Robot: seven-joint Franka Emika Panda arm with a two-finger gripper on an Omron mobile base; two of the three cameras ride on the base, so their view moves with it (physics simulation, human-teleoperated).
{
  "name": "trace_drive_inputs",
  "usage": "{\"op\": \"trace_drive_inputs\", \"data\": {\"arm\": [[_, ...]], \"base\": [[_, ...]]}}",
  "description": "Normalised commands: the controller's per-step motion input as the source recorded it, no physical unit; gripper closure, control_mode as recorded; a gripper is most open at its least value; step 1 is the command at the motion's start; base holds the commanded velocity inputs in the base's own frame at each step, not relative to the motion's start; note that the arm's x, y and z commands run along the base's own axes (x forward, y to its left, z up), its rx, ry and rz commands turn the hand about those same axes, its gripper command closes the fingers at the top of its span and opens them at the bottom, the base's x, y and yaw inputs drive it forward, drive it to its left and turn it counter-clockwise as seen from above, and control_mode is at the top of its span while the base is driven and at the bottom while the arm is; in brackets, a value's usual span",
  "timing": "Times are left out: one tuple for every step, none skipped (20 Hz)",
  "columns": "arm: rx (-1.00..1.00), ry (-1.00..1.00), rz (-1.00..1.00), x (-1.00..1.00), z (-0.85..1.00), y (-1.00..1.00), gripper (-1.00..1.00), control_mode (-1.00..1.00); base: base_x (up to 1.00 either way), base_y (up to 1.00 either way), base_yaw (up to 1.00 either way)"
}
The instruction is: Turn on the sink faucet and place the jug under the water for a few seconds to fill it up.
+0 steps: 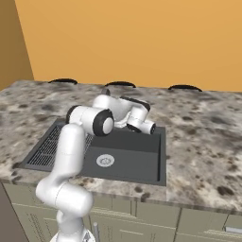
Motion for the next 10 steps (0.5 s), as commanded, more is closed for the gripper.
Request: {"op": "trace_drive_inputs", "data": {"arm": [[0.0, 0.0, 0.01, 0.31, -0.27, 0.06, -1.0, -1.0], [0.0, 0.0, 0.01, 0.33, -0.28, 0.09, -1.0, -1.0], [0.0, 0.0, 0.01, 0.35, -0.24, 0.12, -1.0, -1.0], [0.0, 0.0, 0.01, 0.35, -0.24, 0.14, -1.0, -1.0], [0.0, 0.0, 0.0, 0.29, -0.16, 0.17, -1.0, -1.0], [0.0, 0.0, 0.0, 0.27, -0.07, 0.25, -1.0, -1.0], [0.0, 0.01, 0.0, 0.31, -0.04, 0.26, -1.0, -1.0], [0.0, 0.01, 0.0, 0.33, 0.0, 0.24, -1.0, -1.0], [0.0, 0.01, 0.0, 0.34, 0.0, 0.15, -1.0, -1.0], [0.0, 0.0, 0.0, 0.34, 0.0, 0.0, -1.0, -1.0]], "base": [[0.0, 0.0, 0.0], [0.0, 0.0, 0.0], [0.0, 0.0, 0.0], [0.0, 0.0, 0.0], [0.0, 0.0, 0.0], [0.0, 0.0, 0.0], [0.0, 0.0, 0.0], [0.0, 0.0, 0.0], [0.0, 0.0, 0.0], [0.0, 0.0, 0.0]]}}
